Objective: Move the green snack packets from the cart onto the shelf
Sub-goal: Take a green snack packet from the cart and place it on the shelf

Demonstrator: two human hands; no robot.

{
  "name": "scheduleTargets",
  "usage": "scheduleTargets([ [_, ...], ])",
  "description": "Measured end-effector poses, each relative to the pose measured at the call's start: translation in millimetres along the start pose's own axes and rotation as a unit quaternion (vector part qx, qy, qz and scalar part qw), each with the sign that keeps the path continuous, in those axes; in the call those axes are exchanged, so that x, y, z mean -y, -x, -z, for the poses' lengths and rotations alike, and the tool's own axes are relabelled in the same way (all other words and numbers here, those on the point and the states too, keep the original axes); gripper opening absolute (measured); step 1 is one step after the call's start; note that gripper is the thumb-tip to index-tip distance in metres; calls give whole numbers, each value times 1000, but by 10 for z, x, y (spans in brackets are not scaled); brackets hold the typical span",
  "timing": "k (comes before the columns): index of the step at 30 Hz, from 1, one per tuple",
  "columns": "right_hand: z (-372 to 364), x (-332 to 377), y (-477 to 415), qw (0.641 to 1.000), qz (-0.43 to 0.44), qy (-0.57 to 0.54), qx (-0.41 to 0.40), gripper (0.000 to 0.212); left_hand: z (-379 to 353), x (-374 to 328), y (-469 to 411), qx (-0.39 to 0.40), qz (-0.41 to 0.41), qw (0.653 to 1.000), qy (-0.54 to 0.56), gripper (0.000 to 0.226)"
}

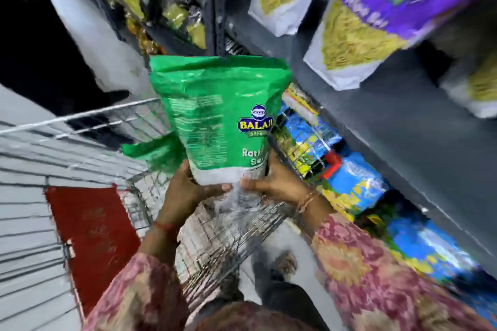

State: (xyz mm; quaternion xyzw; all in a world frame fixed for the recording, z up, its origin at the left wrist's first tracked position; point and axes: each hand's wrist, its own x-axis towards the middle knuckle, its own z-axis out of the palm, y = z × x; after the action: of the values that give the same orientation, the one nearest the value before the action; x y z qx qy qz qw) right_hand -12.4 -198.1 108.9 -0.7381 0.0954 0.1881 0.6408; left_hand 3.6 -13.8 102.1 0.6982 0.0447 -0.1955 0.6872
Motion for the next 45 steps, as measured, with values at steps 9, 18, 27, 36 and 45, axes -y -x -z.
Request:
scheduleTargets([
  [9,830,335,968,955,112,-107,-253,71,-1080,-963,-24,160,-135,973,-102,63],
  [18,1889,171,1909,872,162,-95,-453,69,-2752,-1205,-115,365,-166,909,-116,85],
  [27,2574,-90,2010,837,136,-83,-523,80,-3587,-1231,-238,421,-117,892,-117,66],
  [36,2599,-133,1997,833,108,-49,-540,73,-3610,-1209,-348,436,-78,887,-129,62],
  [45,2498,-151,1955,819,117,-81,-555,77,-3595,-1190,-396,447,-72,882,-133,67],
])
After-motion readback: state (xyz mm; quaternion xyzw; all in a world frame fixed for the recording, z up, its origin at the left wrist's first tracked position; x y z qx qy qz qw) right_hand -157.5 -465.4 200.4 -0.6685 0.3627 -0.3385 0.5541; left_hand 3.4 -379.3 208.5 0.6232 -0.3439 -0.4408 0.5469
